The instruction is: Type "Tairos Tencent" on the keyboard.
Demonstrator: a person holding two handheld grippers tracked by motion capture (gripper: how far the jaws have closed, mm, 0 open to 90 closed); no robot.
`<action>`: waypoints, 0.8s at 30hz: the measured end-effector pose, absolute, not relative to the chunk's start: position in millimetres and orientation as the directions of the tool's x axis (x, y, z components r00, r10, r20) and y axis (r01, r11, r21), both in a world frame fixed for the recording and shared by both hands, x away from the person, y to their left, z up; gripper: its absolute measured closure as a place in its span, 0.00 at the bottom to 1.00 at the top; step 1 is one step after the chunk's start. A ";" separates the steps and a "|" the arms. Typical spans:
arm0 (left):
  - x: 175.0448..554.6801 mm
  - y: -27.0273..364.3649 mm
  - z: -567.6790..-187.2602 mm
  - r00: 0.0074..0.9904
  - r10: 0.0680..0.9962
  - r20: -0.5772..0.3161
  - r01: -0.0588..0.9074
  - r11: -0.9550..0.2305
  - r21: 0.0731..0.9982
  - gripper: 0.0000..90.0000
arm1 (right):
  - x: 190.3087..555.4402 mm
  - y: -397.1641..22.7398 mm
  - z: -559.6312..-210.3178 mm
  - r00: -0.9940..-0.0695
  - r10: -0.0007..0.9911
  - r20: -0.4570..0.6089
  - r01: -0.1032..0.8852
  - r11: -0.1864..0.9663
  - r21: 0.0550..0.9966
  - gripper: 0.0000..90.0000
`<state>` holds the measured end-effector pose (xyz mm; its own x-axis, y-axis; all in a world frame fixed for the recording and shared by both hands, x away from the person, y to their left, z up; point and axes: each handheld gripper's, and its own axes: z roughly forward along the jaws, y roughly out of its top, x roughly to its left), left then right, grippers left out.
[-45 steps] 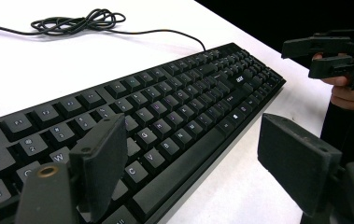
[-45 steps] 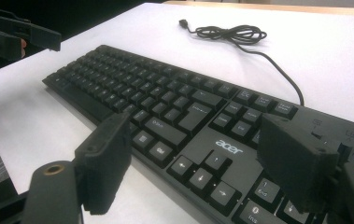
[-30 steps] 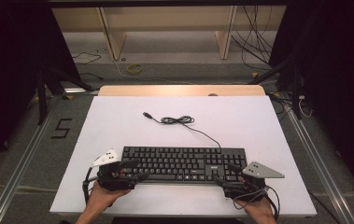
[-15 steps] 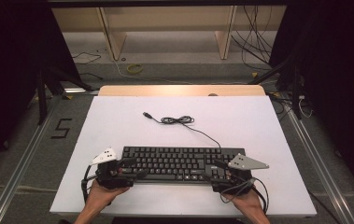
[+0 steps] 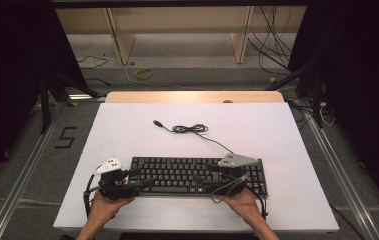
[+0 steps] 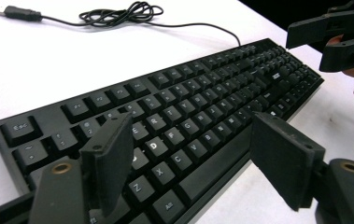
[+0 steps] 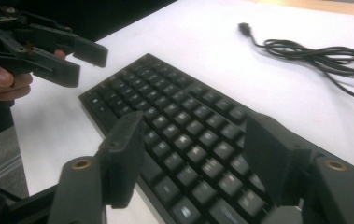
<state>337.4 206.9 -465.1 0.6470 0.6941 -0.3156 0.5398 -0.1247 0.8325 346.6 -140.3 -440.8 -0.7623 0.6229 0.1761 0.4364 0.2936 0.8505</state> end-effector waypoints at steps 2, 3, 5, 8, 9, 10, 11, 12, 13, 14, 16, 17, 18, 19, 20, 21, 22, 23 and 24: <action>337.5 208.5 -464.6 0.637 0.705 -0.312 0.538 -0.117 0.835 0.35 | 349.6 -132.3 -440.5 -0.770 0.616 0.166 0.433 0.313 0.845 0.48; 337.7 209.5 -464.2 0.635 0.708 -0.308 0.536 -0.116 0.837 0.35 | 351.2 -128.8 -440.7 -0.774 0.611 0.166 0.431 0.318 0.844 0.49; 337.8 211.0 -463.7 0.630 0.714 -0.305 0.539 -0.119 0.834 0.36 | 353.9 -123.0 -441.3 -0.781 0.603 0.162 0.430 0.331 0.840 0.50; 338.7 212.4 -463.9 0.620 0.723 -0.304 0.546 -0.120 0.829 0.36 | 358.2 -115.8 -442.8 -0.785 0.598 0.162 0.432 0.339 0.836 0.52; 339.2 212.8 -464.1 0.620 0.722 -0.306 0.550 -0.122 0.826 0.36 | 359.0 -114.3 -442.9 -0.784 0.599 0.162 0.434 0.343 0.833 0.52; 339.3 212.9 -464.2 0.617 0.723 -0.309 0.555 -0.122 0.823 0.36 | 360.2 -112.4 -443.1 -0.785 0.599 0.158 0.433 0.348 0.831 0.52; 339.5 213.0 -464.3 0.618 0.723 -0.310 0.558 -0.124 0.821 0.35 | 361.2 -110.5 -443.2 -0.785 0.600 0.154 0.432 0.353 0.830 0.53; 339.5 212.9 -464.2 0.617 0.724 -0.310 0.561 -0.127 0.818 0.36 | 362.3 -109.0 -443.0 -0.785 0.600 0.153 0.433 0.355 0.828 0.53; 339.4 213.0 -464.1 0.617 0.725 -0.306 0.559 -0.131 0.819 0.36 | 363.3 -107.4 -443.1 -0.786 0.599 0.153 0.432 0.355 0.829 0.53; 339.3 213.1 -463.8 0.618 0.725 -0.306 0.559 -0.131 0.819 0.36 | 364.4 -106.0 -443.0 -0.788 0.596 0.154 0.432 0.357 0.829 0.54; 339.5 213.5 -463.4 0.614 0.728 -0.305 0.562 -0.133 0.816 0.37 | 366.4 -102.8 -443.0 -0.788 0.596 0.153 0.432 0.360 0.827 0.55; 339.6 213.8 -463.4 0.613 0.732 -0.299 0.565 -0.141 0.813 0.37 | 367.3 -101.1 -443.0 -0.789 0.596 0.151 0.432 0.362 0.826 0.56; 339.8 214.0 -463.7 0.613 0.732 -0.299 0.569 -0.145 0.810 0.37 | 368.3 -99.4 -442.9 -0.790 0.595 0.150 0.431 0.364 0.825 0.57; 340.0 214.0 -464.0 0.607 0.737 -0.298 0.573 -0.146 0.806 0.38 | 369.2 -97.6 -443.1 -0.790 0.594 0.150 0.431 0.365 0.825 0.57; 340.0 214.1 -464.0 0.602 0.741 -0.296 0.576 -0.146 0.804 0.39 | 370.4 -95.1 -443.5 -0.790 0.594 0.148 0.432 0.368 0.823 0.58; 340.1 214.4 -463.8 0.601 0.744 -0.292 0.575 -0.149 0.804 0.39 | 371.2 -93.6 -443.7 -0.791 0.594 0.148 0.432 0.370 0.822 0.59; 340.0 215.1 -463.4 0.602 0.745 -0.288 0.575 -0.154 0.803 0.41 | 372.0 -91.7 -444.0 -0.791 0.594 0.148 0.434 0.372 0.820 0.60; 339.9 215.4 -463.3 0.602 0.745 -0.288 0.574 -0.153 0.805 0.44 | 373.0 -89.9 -444.3 -0.792 0.592 0.145 0.433 0.378 0.818 0.61; 339.8 216.0 -463.0 0.599 0.748 -0.285 0.574 -0.153 0.805 0.47 | 373.9 -87.8 -444.7 -0.793 0.591 0.148 0.436 0.380 0.816 0.62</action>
